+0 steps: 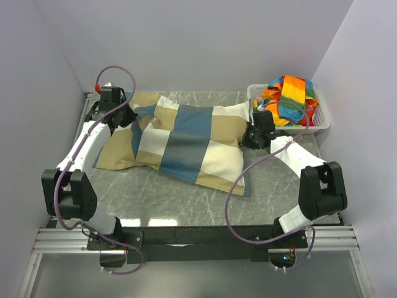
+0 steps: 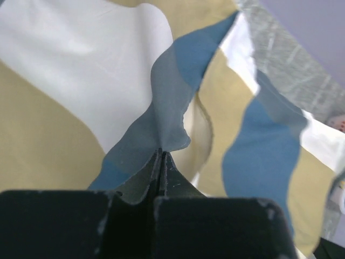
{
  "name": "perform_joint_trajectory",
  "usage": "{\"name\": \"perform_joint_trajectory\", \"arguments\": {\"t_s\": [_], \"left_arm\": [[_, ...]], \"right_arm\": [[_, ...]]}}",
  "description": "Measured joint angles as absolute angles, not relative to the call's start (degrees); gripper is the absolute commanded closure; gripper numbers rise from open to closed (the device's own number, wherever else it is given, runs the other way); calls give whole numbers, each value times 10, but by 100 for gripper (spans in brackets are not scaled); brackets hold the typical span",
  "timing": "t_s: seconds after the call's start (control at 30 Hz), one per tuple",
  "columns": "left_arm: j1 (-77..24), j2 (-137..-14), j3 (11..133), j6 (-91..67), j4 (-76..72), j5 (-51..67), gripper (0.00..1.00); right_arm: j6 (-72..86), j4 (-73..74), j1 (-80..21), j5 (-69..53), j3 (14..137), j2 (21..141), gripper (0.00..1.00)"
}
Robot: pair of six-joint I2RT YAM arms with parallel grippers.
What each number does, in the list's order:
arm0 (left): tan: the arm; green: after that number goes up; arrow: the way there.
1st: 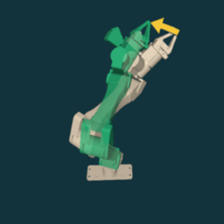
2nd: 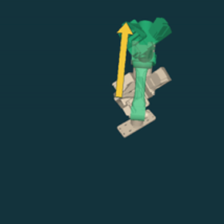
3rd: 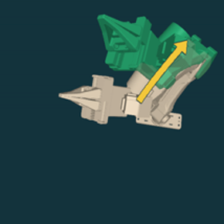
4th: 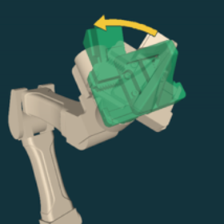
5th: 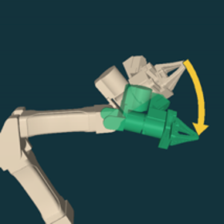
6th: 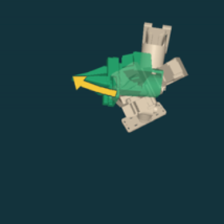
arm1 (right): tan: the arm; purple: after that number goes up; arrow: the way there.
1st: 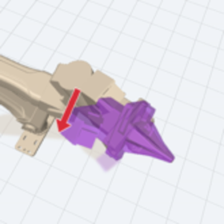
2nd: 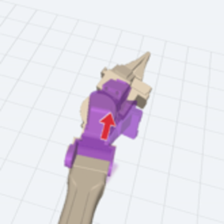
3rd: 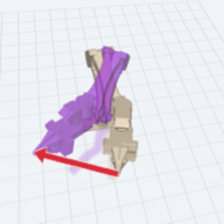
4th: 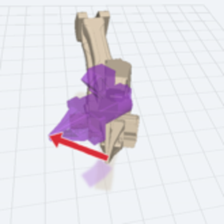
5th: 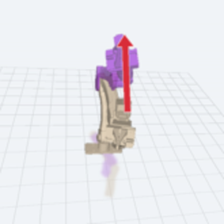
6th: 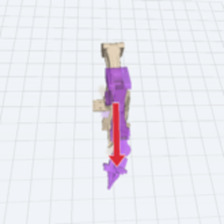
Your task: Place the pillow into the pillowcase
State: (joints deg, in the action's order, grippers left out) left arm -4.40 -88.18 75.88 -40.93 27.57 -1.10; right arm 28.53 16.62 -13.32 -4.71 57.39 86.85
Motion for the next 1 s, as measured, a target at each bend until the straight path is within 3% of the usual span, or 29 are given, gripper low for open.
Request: {"name": "perform_joint_trajectory", "arguments": {"t_s": [0.07, 0.23, 0.33, 0.57, 0.7, 1.0], "left_arm": [[-53, -875, 759, -409, 273, -9, 99], [-63, -898, 736, -413, 241, 19, 97], [-65, -939, 711, -418, 214, 48, 90], [-65, -973, 618, -451, 116, 128, 71], [-62, -959, 592, -463, 68, 167, 48], [-44, -891, 592, -463, 125, 171, 34]], "right_arm": [[284, 170, -137, -40, 575, 876, 85], [283, 181, -140, -25, 575, 858, 61], [284, 192, -158, -7, 581, 835, 53], [286, 221, -251, 33, 672, 829, 49], [286, 212, -294, 25, 752, 870, 49], [290, 155, -320, -42, 777, 975, 50]]}}
